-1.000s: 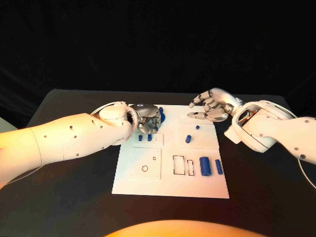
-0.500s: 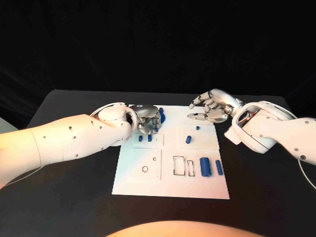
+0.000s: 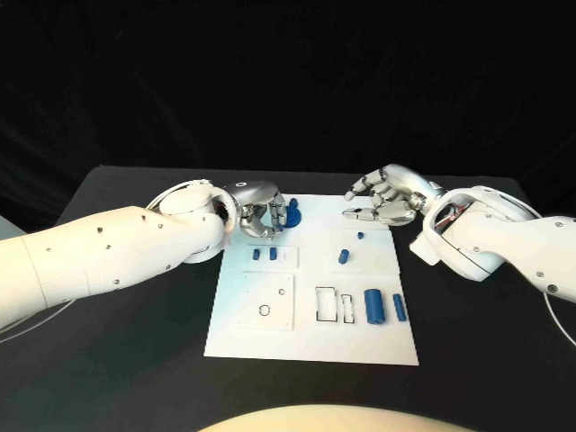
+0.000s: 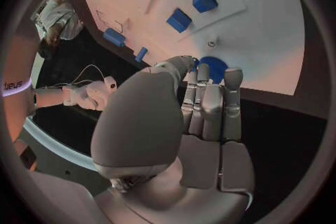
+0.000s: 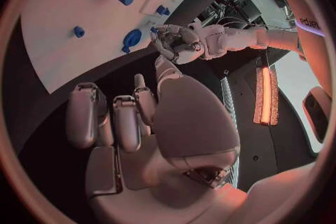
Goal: Assemble the parts on the task board
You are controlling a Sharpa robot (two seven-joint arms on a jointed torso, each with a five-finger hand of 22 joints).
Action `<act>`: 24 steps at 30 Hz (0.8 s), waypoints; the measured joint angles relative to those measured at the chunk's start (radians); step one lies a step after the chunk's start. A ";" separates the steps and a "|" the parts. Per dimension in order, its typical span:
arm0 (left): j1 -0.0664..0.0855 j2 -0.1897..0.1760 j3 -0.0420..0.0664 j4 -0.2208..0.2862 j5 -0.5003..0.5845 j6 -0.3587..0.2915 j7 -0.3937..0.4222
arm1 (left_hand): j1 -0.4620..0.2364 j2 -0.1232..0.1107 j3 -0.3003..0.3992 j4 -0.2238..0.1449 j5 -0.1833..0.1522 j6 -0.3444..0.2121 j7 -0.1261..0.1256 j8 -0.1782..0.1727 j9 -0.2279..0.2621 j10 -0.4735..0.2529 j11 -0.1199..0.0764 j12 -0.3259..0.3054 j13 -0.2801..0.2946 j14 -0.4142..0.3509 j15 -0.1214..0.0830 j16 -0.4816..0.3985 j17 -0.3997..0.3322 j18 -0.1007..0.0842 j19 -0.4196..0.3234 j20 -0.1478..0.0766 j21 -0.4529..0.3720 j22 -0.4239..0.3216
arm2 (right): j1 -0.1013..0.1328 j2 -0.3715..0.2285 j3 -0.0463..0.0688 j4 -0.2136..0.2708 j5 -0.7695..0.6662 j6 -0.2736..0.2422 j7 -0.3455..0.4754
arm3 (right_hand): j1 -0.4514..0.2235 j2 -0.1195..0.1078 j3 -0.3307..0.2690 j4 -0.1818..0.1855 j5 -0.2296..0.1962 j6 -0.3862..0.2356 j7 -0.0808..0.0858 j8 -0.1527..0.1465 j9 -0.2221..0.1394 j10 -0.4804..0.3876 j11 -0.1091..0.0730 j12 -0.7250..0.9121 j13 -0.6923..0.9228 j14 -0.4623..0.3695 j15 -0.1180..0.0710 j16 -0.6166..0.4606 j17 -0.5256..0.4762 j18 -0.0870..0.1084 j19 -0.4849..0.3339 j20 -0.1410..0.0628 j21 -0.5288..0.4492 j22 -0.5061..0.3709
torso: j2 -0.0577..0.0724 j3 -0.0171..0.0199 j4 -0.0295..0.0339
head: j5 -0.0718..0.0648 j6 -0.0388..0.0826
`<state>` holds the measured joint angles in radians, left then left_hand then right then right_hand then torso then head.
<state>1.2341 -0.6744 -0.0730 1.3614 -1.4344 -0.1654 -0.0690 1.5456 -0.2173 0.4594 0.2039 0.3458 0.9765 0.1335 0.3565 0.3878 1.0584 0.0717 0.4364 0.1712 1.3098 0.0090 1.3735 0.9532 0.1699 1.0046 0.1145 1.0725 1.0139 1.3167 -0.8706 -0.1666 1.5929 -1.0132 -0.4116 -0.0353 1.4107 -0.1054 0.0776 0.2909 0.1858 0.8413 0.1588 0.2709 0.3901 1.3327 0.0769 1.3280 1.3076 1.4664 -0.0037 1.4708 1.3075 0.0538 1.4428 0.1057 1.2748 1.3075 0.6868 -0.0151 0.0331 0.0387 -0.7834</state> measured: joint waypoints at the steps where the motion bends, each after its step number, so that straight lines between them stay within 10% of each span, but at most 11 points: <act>1: 0.000 -0.008 0.002 0.006 0.003 0.000 0.000 | 0.000 0.000 0.000 0.000 0.000 0.001 -0.001 0.000 0.000 0.000 0.000 0.000 0.000 0.000 0.000 0.000 0.000 0.000 0.000 0.000 0.000 0.000 | 0.000 0.000 0.000 0.000 0.000 0.000 0.000 | 0.000 0.000 0.000 0.000 0.000 0.000 0.000 0.000 0.000 0.000 0.000 0.000 0.000 0.000 0.000 0.000 0.000 0.000 0.000 0.000 0.000 0.000 | 0.000 0.0000 0.0004 | 0.001 0.000; 24: -0.001 -0.032 -0.001 -0.003 0.037 0.035 -0.017 | 0.000 0.000 0.000 0.000 -0.001 0.005 0.002 -0.003 0.002 0.006 0.001 -0.008 0.000 0.004 0.000 0.002 0.007 0.000 0.007 0.000 0.006 0.008 | 0.000 -0.002 0.000 0.000 0.000 0.001 -0.002 | 0.000 0.000 0.000 0.000 0.000 0.000 0.000 0.000 0.000 0.000 0.000 0.000 0.000 0.000 0.000 0.000 0.000 0.000 0.000 0.000 0.000 0.000 | 0.003 -0.0012 -0.0011 | 0.009 -0.003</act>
<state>1.2335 -0.7066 -0.0742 1.3586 -1.3970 -0.1305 -0.0856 1.5457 -0.2174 0.4593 0.2040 0.3447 0.9815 0.1358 0.3537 0.3894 1.0640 0.0730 0.4288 0.1714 1.3139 0.0093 1.3759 0.9605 0.1698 1.0117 0.1145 1.0787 1.0215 1.3167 -0.8724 -0.1667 1.5931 -1.0137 -0.4104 -0.0371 1.4107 -0.1054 0.0776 0.2909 0.1858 0.8414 0.1588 0.2708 0.3902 1.3327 0.0769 1.3280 1.3074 1.4664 -0.0037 1.4708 1.3074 0.0539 1.4428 0.1058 1.2749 1.3073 0.6898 -0.0163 0.0320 0.0480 -0.7865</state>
